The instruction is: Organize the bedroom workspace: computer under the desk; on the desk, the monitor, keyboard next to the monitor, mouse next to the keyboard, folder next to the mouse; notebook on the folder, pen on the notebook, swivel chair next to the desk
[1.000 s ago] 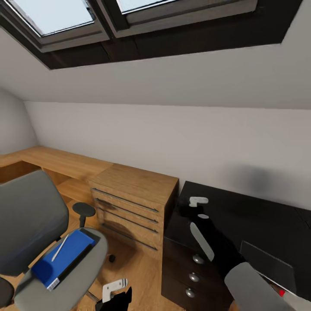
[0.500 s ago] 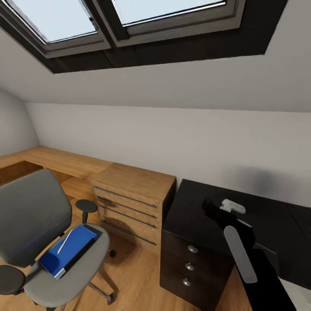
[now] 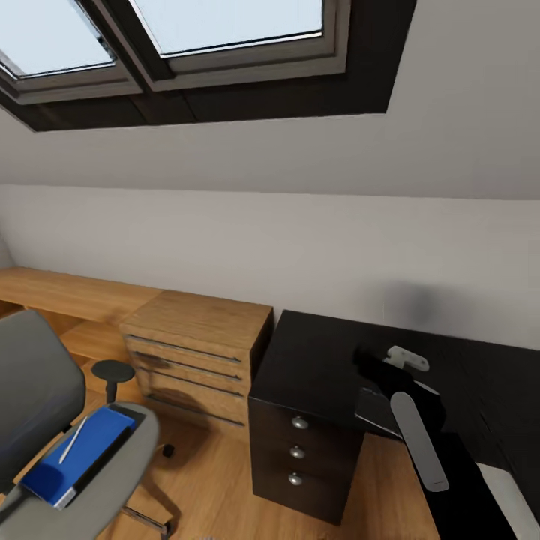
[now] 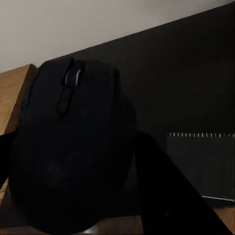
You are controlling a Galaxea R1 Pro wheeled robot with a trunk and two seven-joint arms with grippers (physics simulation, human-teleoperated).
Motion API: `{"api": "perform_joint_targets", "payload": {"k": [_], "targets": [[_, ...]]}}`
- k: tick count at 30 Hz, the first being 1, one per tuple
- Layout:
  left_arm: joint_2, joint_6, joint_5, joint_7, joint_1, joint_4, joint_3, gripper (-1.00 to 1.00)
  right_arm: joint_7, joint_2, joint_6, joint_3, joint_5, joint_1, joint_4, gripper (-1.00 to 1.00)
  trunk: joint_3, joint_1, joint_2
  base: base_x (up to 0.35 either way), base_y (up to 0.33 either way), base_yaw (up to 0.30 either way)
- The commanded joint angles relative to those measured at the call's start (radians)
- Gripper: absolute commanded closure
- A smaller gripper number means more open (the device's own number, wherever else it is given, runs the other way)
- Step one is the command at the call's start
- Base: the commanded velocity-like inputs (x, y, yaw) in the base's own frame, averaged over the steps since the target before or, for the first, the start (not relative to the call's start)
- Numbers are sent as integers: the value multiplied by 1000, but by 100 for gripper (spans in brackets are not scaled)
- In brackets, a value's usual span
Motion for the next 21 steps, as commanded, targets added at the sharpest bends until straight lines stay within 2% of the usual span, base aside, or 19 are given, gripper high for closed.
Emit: {"api": "perform_joint_targets", "payload": {"k": [1,8,19,21], "targets": [[1,4,8,7,0,-3,-1,-100,-14,-1,-1,2,-13,-1,-1,100,3,-4,6,-240,-182,-280],[1,3,9,7,0,-2,1,-100,-14,-2,0,-11,-13,-1,-1,100,26,-31,55,-196,-168,-289],[1,3,10,7,0,-1,2,-100,-14,-2,2,-19,-13,-1,-1,100,60,-73,132,-7,-7,-296],[1,3,10,7,0,-1,2,-100,-14,-2,1,-20,-13,-1,-1,100,60,-73,132,0,0,-272]]}}
